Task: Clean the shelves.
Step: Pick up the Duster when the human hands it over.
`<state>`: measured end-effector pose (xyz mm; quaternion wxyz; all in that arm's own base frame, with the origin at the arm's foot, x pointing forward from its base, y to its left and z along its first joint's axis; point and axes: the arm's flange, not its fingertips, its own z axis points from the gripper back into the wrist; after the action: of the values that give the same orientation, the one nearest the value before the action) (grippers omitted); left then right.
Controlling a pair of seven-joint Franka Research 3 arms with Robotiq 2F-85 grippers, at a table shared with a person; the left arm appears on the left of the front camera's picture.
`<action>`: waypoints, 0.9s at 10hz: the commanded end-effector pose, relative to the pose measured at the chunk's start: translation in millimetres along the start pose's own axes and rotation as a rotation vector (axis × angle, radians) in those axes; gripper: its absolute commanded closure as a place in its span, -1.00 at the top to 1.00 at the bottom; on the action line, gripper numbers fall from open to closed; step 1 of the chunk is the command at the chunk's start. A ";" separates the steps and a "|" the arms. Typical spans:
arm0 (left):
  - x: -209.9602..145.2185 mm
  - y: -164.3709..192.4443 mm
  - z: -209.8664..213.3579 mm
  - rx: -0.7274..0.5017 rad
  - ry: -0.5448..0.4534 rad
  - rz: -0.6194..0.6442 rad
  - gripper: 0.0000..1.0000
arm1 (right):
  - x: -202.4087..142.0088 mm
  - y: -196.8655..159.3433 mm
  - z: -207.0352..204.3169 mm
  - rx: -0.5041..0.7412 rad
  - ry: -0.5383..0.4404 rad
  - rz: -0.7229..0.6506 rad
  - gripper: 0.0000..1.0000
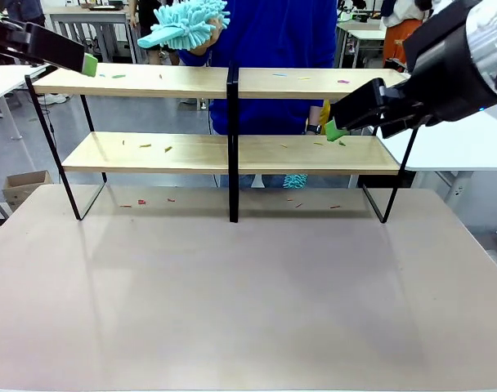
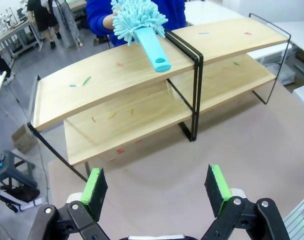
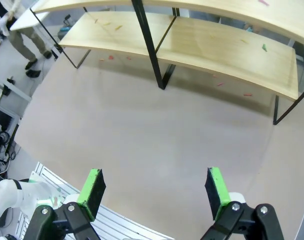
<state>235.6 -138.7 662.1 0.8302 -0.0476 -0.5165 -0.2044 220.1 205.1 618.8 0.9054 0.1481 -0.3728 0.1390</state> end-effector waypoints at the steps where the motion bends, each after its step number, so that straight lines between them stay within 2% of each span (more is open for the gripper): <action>1: 0.3 0.2 -0.5 0.000 -0.009 -0.001 1.00 | 0.1 1.5 0.1 -0.023 -0.035 0.002 1.00; 5: 0.3 0.2 -0.5 0.000 -0.009 -0.001 1.00 | 18.7 3.9 24.4 -0.064 -0.146 0.052 1.00; 9: 0.3 0.2 -0.5 0.000 -0.009 -0.001 1.00 | 39.0 -1.4 33.1 -0.061 -0.185 0.062 1.00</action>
<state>235.6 -138.7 662.1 0.8301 -0.0476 -0.5165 -0.2044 216.6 198.7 666.9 0.8711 0.1279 -0.4549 0.1336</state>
